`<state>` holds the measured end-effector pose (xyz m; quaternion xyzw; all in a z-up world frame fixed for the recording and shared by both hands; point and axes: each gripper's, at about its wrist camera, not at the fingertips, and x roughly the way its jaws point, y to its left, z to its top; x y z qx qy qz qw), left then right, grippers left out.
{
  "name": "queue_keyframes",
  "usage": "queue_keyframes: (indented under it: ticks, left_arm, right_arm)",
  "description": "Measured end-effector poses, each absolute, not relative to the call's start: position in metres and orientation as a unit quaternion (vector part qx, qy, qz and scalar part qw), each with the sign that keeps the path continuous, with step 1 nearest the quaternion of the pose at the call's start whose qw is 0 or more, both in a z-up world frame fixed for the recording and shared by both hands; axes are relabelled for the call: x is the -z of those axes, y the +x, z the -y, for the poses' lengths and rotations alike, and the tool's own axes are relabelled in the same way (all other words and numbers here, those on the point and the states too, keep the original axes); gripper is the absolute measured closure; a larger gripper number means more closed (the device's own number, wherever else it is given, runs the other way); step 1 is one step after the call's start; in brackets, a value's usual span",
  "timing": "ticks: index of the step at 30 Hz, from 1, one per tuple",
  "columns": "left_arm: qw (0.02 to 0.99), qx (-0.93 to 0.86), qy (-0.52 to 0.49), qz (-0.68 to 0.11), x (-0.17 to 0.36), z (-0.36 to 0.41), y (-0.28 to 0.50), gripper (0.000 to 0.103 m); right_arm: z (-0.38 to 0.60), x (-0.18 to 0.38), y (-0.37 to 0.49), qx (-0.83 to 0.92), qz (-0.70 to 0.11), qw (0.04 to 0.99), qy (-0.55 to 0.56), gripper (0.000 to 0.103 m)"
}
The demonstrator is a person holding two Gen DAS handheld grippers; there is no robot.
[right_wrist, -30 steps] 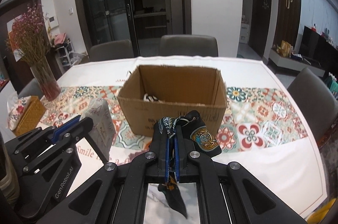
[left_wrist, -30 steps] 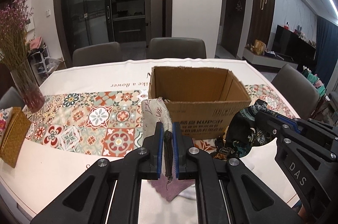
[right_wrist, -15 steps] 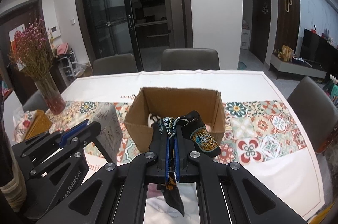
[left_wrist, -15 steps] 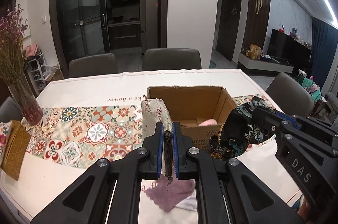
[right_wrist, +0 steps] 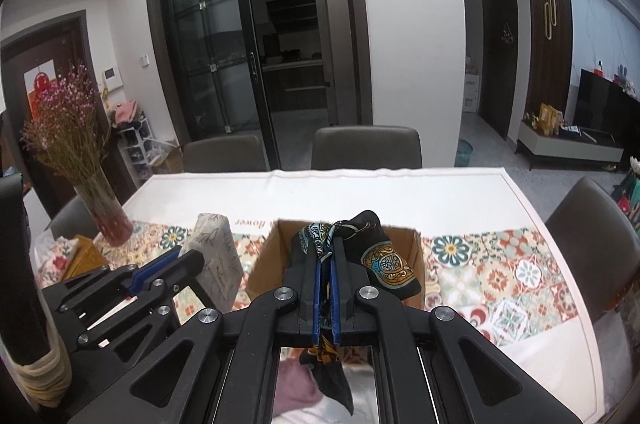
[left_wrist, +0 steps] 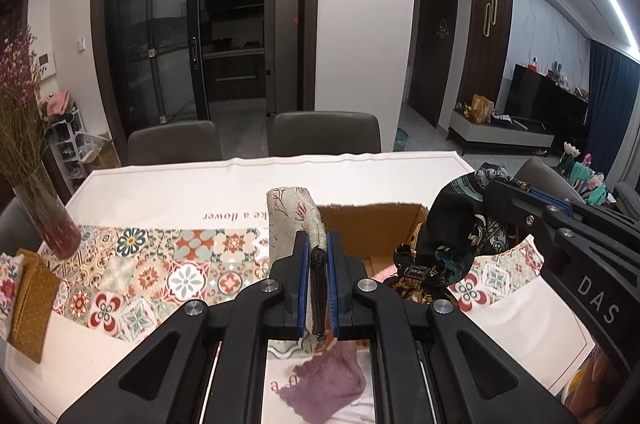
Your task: Organize soft objects
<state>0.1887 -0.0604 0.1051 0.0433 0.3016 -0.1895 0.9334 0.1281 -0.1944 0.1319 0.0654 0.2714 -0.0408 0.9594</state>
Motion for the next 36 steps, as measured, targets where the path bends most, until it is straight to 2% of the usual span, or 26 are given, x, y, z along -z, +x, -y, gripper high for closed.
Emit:
queue_keyframes:
  ticks: [23, 36]
  left_arm:
    - [0.938, 0.214, 0.051, -0.269, -0.153, 0.094, 0.242, 0.093]
    - [0.928, 0.224, 0.053, -0.293, -0.128, 0.119, 0.274, 0.093]
  right_arm:
    - [0.227, -0.179, 0.179, 0.05, -0.229, 0.97, 0.064, 0.098]
    - [0.252, -0.157, 0.219, 0.055, -0.253, 0.963, 0.079, 0.098]
